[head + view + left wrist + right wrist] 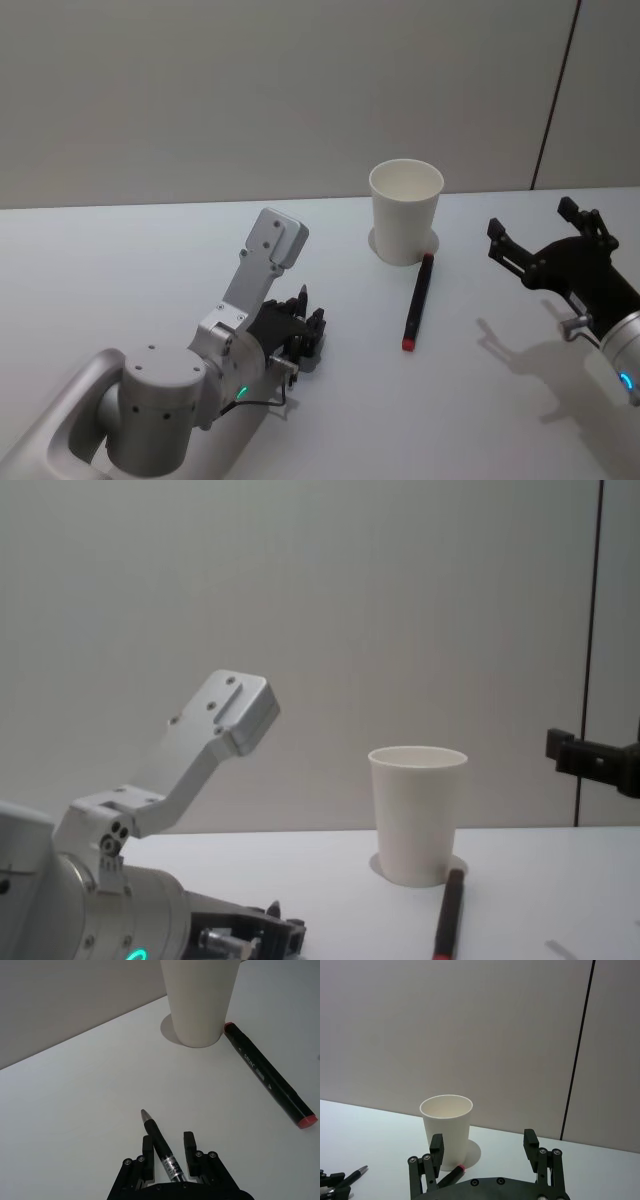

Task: Place the pen into the pen holder.

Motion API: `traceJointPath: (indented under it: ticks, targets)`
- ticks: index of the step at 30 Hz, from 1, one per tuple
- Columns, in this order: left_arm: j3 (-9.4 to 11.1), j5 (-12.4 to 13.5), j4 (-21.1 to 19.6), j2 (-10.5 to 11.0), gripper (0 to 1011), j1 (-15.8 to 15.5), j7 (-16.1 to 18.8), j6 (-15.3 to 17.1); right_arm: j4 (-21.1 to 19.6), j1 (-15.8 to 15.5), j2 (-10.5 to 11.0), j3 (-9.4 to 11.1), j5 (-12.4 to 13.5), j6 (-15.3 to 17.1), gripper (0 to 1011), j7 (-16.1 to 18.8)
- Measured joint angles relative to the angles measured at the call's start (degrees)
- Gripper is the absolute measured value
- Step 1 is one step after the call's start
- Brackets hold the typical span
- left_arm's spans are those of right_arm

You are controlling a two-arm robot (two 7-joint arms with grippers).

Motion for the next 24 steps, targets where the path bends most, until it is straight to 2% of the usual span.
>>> traceJointPath:
  ticks: [24]
  targets:
    - [0.00,0.01,0.00,0.00,217,0.00,0.01,0.03,0.00,0.00,0.00,0.00,0.00,0.00,1002,0.00]
